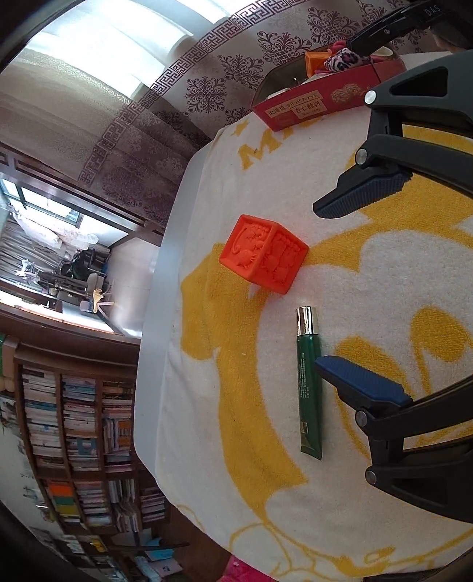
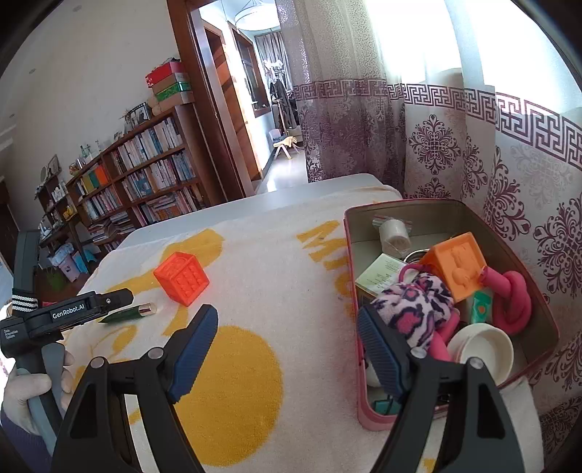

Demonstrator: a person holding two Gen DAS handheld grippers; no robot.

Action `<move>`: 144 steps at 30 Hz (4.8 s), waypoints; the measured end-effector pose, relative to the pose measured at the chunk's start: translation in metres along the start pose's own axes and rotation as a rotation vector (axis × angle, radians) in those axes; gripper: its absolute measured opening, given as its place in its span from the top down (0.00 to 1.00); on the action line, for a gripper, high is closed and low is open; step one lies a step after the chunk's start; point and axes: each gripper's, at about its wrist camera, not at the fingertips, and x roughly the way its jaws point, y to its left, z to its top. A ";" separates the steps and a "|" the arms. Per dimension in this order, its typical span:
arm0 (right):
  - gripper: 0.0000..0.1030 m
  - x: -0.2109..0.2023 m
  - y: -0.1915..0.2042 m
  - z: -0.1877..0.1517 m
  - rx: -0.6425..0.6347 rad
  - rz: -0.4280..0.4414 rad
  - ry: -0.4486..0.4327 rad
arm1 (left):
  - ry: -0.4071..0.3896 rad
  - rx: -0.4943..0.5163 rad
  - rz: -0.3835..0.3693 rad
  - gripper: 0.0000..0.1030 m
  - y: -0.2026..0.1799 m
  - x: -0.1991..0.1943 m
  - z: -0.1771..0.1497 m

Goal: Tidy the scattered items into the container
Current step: 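Move both open grippers back over the green tube and orange cube, then grasp the green tube with the left gripper, then grasp the orange rubber cube with the right gripper while the left holds the tube, then carry the tube and cube into the tin and open the left gripper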

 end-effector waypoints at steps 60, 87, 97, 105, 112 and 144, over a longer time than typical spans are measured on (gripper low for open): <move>0.20 0.037 0.033 -0.028 -0.043 0.072 0.138 | 0.102 0.187 0.056 0.81 0.017 0.065 0.004; 0.21 0.151 0.130 0.038 -0.070 0.207 0.269 | 0.047 0.030 -0.020 0.81 0.053 0.034 0.014; 0.20 0.191 0.147 0.034 -0.139 0.092 0.299 | 0.059 0.000 -0.005 0.81 0.064 0.039 0.014; 0.25 0.185 0.148 0.025 -0.212 0.030 0.281 | 0.071 0.009 -0.005 0.81 0.062 0.041 0.012; 0.25 0.157 0.146 0.024 -0.249 -0.009 0.210 | 0.064 0.027 -0.005 0.81 0.056 0.039 0.012; 0.25 0.031 0.065 0.024 -0.181 -0.080 -0.012 | -0.010 0.162 -0.098 0.81 -0.047 -0.008 -0.001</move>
